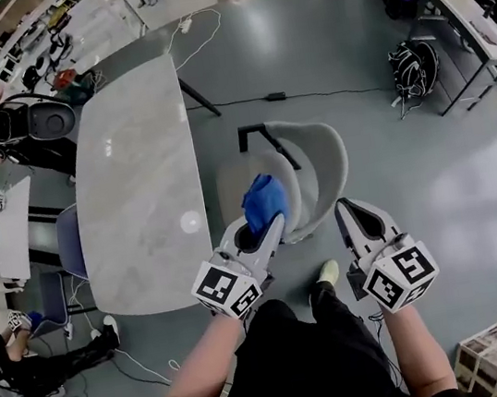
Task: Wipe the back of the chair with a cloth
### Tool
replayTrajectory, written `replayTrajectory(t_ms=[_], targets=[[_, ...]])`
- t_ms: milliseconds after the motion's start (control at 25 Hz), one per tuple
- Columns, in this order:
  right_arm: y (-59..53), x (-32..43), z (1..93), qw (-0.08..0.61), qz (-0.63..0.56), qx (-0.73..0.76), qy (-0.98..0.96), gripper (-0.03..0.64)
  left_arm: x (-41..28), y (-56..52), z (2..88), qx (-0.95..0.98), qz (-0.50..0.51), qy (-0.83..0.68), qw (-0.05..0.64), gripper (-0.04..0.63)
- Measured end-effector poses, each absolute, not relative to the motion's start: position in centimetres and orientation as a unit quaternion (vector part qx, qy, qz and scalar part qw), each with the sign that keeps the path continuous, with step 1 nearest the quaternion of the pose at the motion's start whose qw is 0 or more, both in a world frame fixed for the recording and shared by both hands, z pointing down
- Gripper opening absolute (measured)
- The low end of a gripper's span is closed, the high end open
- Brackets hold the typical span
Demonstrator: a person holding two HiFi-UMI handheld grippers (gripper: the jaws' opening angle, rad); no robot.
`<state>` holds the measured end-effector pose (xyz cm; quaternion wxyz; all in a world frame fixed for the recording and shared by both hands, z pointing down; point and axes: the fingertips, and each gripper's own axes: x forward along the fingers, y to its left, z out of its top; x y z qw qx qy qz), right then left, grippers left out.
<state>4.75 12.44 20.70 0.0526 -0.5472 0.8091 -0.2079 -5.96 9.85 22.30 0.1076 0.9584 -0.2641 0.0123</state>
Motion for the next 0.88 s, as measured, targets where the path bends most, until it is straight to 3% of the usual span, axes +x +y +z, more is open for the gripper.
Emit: replayTrajectory(t_ms=[440, 880], targets=[[0.8, 6.4, 26.4, 0.017, -0.218, -0.538, 0.814, 0.014, -3.9, -3.4, 32.4, 0.949, 0.060, -0.280, 0.134, 0.057], [-8.4, 7.4, 36.3, 0.027, -0.243, -0.574, 0.782, 0.014, -0.8, -17.2, 51.2, 0.946, 0.098, -0.270, 0.151, 0.057]])
